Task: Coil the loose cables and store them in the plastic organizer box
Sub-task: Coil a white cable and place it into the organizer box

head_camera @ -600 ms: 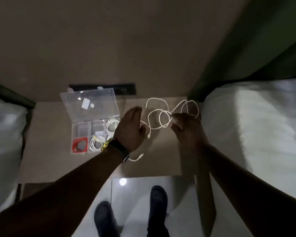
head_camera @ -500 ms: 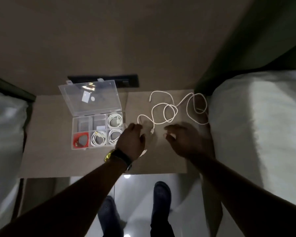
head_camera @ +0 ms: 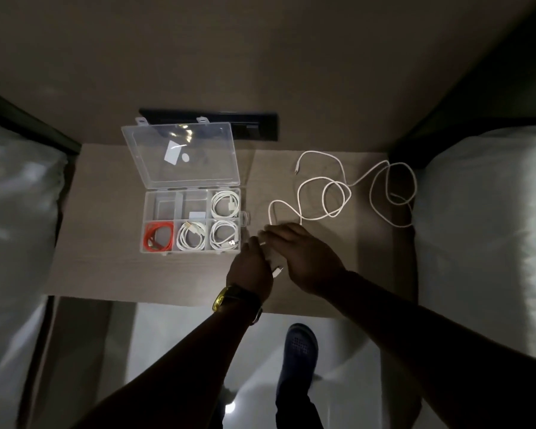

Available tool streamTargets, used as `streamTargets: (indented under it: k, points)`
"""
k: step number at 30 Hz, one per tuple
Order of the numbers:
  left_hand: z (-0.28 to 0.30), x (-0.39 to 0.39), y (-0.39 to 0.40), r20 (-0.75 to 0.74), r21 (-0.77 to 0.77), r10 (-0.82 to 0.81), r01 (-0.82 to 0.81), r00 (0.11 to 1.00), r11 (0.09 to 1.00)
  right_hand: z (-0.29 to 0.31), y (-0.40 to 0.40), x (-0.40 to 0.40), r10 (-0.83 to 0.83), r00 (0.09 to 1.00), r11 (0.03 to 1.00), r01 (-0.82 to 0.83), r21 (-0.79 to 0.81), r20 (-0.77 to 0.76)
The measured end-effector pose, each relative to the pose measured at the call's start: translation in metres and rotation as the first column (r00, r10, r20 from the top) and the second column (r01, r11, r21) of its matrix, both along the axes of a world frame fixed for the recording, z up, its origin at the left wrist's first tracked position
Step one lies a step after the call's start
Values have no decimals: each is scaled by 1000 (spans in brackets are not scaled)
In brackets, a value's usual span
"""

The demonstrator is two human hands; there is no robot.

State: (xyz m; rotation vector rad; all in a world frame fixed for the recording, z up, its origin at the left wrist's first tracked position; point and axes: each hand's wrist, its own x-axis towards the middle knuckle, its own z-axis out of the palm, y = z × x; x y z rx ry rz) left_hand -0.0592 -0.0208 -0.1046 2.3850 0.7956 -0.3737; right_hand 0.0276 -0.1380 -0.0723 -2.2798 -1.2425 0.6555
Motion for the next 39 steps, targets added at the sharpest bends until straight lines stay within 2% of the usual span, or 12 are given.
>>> streamTargets:
  k: [3,7,11,13,15,18,23,28,33,35,37,39]
  points:
    - [-11,0,-1,-126,-8,130,-133,983,991,-12,19,10,115,993,970,-114,-214,-7]
    - [-12,2,-5,123,-17,133,-132,983,991,-26,34,18,283,937,914,-199,-353,203]
    - [-3,-17,-2,174,-118,280,-262,944,958,-5,13,46,230,949,955,-178,-236,215]
    - [15,-28,-5,70,-552,631,-497,773,669,11,2,65,44,973,986,-6,-165,227]
    - [34,-36,-11,-161,-884,801,-446,576,143,25,-7,76,-64,966,978,110,-175,250]
    - [59,-48,-14,-324,-945,739,-170,590,-279,34,-17,70,7,964,961,67,-269,264]
    - [78,-48,-3,-136,-986,535,-169,834,14,31,-30,52,39,934,992,5,-124,355]
    - [84,-46,5,-178,-976,521,-219,835,19,18,-39,40,-36,850,995,82,-65,526]
    - [108,-34,4,-222,-850,432,43,874,-525,14,-40,17,139,922,976,-67,-206,362]
    - [111,-22,14,-242,-819,624,188,743,-542,24,-42,0,194,961,964,-149,-221,199]
    - [106,-14,27,-202,-903,780,195,593,-382,38,-44,-15,255,961,960,-237,-153,111]
    - [95,-7,27,94,-993,783,0,615,119,54,-42,-22,321,932,947,-316,-59,165]
